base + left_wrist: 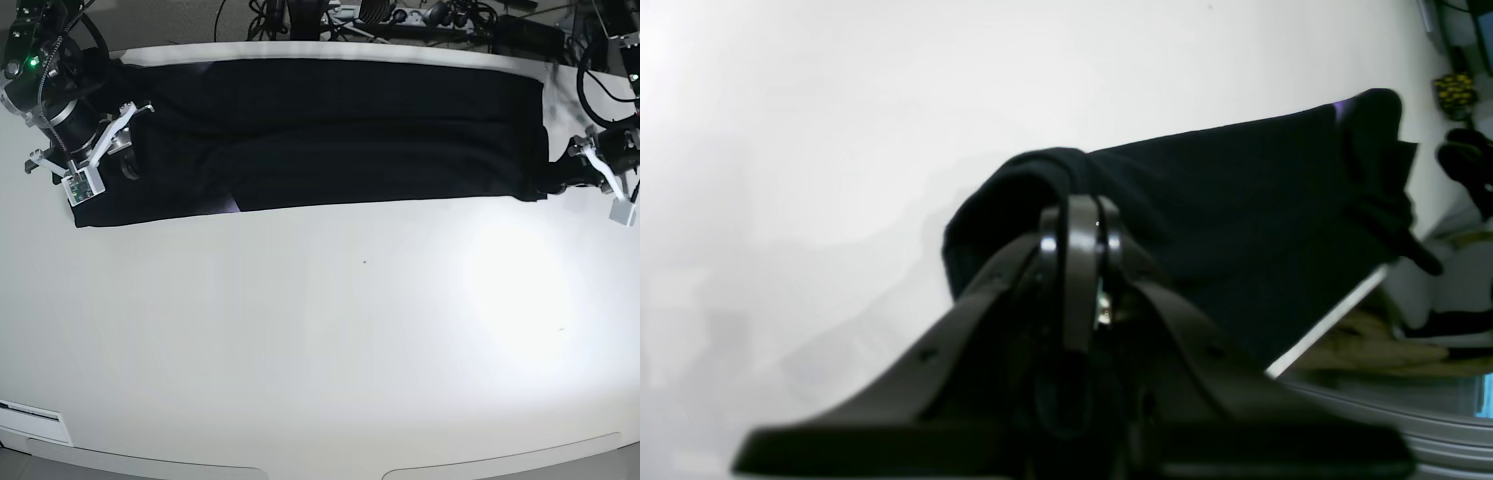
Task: Fold the T-shirt properly
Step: 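Grasp the folded strip ends with both grippers and tidy the edges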
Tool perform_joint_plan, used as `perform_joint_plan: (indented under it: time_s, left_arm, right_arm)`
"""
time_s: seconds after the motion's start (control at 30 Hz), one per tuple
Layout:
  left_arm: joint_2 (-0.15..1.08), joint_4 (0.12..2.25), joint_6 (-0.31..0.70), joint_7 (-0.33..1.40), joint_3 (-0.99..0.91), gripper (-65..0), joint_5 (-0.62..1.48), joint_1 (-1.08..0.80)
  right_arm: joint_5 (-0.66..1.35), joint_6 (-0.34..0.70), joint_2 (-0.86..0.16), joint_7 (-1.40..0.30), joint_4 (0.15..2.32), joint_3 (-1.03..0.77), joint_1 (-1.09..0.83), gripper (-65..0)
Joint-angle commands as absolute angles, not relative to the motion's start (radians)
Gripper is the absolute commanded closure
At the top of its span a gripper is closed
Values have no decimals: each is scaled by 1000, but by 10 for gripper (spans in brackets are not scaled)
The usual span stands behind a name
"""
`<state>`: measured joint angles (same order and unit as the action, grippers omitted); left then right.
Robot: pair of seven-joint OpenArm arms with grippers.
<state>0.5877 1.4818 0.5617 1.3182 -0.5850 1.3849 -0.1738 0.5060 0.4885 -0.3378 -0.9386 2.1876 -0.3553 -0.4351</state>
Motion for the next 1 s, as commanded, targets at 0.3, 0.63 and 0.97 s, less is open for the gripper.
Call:
perform_joint_plan:
  time_s: [0.3,0.63,0.97]
  left_arm:
    - [712,1513,592,1368,-632,0,1484,-165]
    - [672,1571,569,1389,-633,0,1484,-169]
    - [678,1573,598,1387,-633,0,1484,-168]
  right_arm:
    - [524,508,-348,-883,2136,-361,-440,-213]
    - [524,588,-349,-781,1806,-361,-392,0]
    - [524,588,-349,-790,1794,-361,-385,0]
